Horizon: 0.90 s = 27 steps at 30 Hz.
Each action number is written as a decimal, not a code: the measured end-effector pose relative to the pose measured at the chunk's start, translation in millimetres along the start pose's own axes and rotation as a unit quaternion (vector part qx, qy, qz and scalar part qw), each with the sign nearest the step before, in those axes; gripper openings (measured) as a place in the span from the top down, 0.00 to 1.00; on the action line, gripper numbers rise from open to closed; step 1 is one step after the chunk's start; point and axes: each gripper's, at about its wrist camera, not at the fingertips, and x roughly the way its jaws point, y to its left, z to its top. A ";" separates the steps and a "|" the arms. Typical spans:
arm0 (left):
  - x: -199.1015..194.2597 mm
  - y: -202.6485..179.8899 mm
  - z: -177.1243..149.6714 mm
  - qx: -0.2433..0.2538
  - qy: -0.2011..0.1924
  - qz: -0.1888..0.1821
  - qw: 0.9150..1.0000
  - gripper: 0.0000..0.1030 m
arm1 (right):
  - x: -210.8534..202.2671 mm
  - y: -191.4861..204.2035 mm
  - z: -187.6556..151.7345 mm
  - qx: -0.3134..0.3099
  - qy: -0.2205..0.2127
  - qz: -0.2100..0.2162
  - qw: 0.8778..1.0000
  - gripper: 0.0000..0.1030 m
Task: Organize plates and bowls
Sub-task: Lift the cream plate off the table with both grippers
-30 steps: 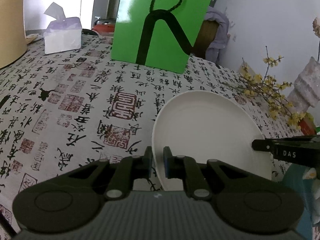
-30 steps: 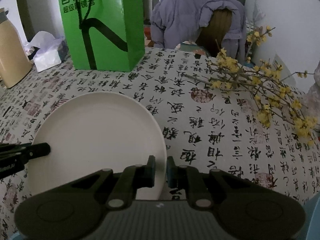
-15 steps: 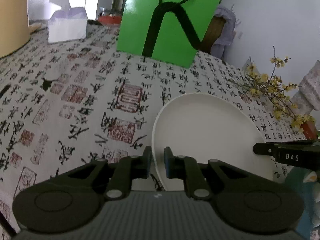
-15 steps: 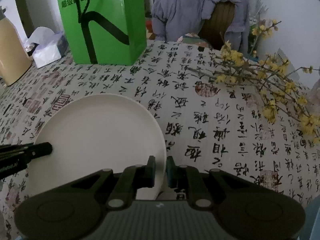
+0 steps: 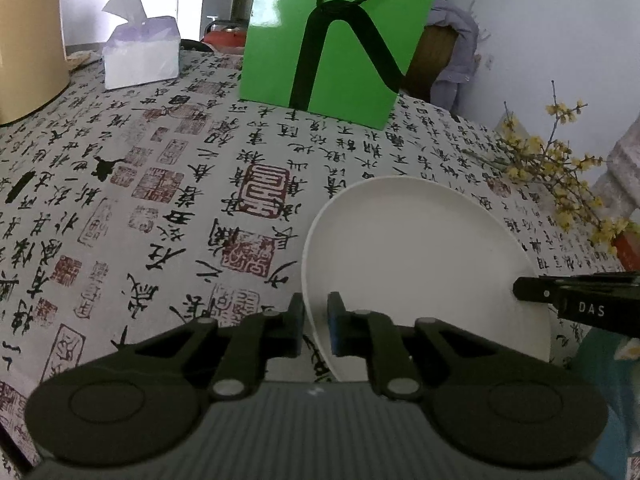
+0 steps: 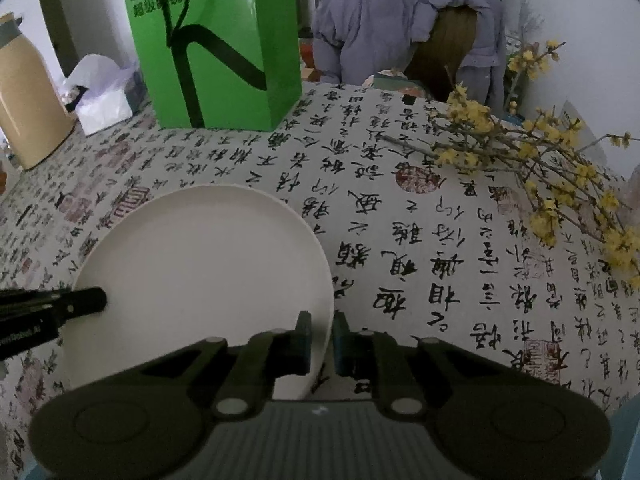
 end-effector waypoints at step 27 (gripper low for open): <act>-22.8 14.2 12.3 -0.031 -0.042 0.004 0.999 0.88 | -20.8 19.5 13.8 -0.022 -0.049 0.004 0.999 0.91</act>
